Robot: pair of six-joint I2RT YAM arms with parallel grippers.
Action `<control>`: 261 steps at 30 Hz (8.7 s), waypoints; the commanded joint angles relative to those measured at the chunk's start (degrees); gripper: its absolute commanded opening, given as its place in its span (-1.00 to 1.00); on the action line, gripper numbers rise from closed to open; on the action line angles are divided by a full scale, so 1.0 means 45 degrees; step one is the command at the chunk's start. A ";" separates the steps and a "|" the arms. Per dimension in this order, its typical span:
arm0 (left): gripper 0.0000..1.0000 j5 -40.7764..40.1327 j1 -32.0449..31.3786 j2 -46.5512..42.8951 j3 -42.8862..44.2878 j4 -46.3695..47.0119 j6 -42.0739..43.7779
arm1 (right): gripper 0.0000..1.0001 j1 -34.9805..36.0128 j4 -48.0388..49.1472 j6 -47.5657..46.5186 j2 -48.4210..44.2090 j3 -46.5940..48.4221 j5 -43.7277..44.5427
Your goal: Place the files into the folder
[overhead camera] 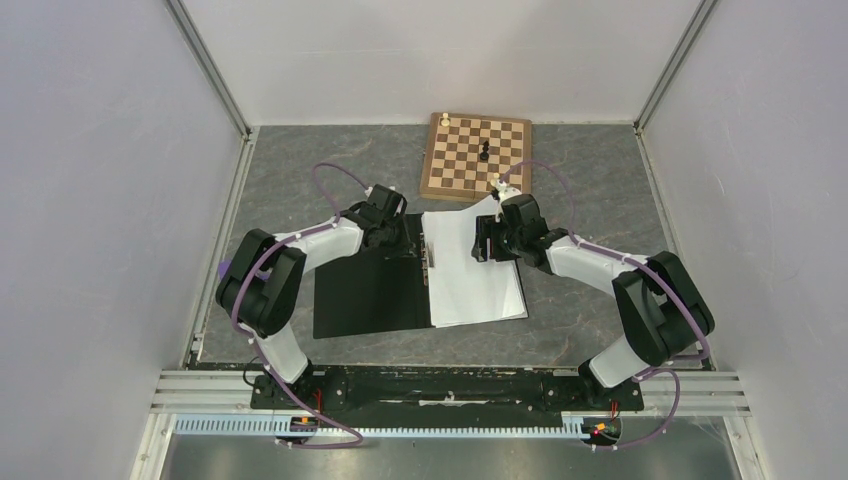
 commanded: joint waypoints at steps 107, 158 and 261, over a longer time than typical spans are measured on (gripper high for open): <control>-0.95 0.0108 -0.1707 0.2273 0.1765 -0.0635 0.0698 | 0.80 -0.0618 0.0080 -0.0207 -0.1546 -0.2947 0.1356; -0.95 -0.2179 -0.0674 -0.5584 -0.3811 -0.1749 -0.0920 | 0.28 0.3395 -0.2618 0.0102 0.0297 0.2413 0.3798; -0.95 -0.4224 -0.0127 -0.5005 -0.4043 -0.2900 -0.1935 | -0.34 0.5217 -0.2883 0.0234 -0.0407 0.2898 0.5441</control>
